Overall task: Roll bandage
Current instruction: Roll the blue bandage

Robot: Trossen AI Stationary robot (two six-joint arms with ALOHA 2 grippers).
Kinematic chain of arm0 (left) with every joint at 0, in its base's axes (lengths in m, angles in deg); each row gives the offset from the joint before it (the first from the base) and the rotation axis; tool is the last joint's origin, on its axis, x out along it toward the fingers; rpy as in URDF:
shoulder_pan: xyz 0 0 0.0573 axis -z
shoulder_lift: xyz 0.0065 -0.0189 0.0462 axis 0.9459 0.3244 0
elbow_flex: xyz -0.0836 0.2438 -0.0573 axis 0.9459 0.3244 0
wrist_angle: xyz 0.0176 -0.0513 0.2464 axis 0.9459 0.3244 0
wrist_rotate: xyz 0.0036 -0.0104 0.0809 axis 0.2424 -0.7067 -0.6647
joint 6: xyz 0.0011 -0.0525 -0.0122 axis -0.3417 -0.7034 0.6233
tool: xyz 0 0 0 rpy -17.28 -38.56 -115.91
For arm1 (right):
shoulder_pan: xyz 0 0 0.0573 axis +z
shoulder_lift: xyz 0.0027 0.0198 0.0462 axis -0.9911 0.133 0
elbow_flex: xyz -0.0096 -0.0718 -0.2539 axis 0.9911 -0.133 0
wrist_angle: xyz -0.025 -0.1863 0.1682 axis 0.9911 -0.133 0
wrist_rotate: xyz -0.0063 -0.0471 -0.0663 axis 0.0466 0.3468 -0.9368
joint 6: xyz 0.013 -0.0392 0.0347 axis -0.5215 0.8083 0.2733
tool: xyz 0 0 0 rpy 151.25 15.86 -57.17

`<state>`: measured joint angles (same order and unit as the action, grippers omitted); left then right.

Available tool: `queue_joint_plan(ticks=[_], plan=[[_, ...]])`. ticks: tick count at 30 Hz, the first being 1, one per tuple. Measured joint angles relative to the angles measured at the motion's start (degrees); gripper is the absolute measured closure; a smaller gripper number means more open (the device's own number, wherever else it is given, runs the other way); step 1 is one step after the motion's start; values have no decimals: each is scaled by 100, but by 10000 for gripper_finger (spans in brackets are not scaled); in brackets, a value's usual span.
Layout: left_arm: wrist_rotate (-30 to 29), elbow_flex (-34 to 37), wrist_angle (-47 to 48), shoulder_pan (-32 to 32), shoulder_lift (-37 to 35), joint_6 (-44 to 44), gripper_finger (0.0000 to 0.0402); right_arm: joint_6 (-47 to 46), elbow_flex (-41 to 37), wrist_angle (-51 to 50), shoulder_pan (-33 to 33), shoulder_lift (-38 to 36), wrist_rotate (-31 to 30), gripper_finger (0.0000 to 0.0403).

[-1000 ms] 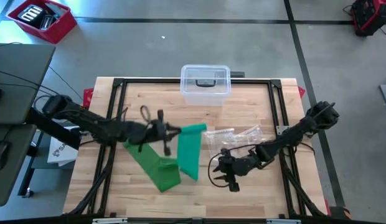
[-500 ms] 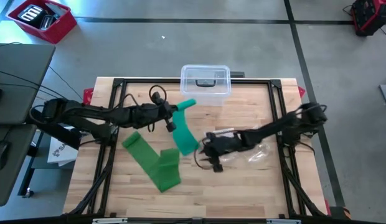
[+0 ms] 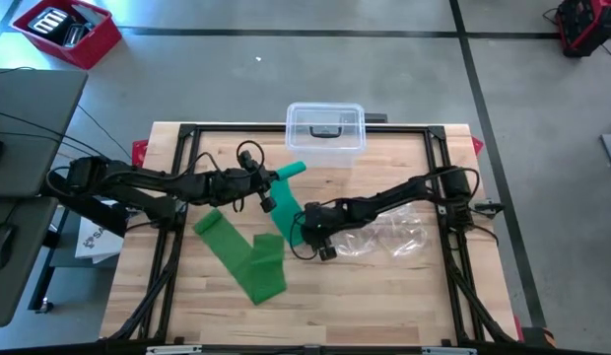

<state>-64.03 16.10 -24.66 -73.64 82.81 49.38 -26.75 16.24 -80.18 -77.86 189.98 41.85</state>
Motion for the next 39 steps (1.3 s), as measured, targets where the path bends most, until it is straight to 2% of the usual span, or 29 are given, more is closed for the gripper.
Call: queue_joint_plan(ticks=[2, 7, 13, 18, 23, 29, 34, 39], plan=[[1, 0, 2, 20, -1, 20, 401, -184, 51, -23, 2, 42, -78, 297], [-50, 0, 101, 117, -7, 229, 401, -633, 60, -297, 145, 1, -126, 391], [-615, 0, 401, 244, -143, 308, 401, -1267, 40, -1150, 675, -663, -179, 400], [-787, 0, 524, 334, -323, 335, 401, -1746, 43, -1725, 1304, -1528, -580, 401], [-807, 0, 542, 344, -588, 322, 401, -2343, 51, -1741, 1878, -2192, -770, 402], [-432, 0, 470, 452, -959, 184, 401, -2717, 49, -1745, 2429, -2419, -1179, 402], [-226, -2, 617, 615, -1127, 4, 401, -3070, 77, -1679, 2718, -2444, -1152, 402], [355, -2, 1142, 746, -885, -272, 401, -2812, 740, -1971, 2997, -2450, -1340, 403]])
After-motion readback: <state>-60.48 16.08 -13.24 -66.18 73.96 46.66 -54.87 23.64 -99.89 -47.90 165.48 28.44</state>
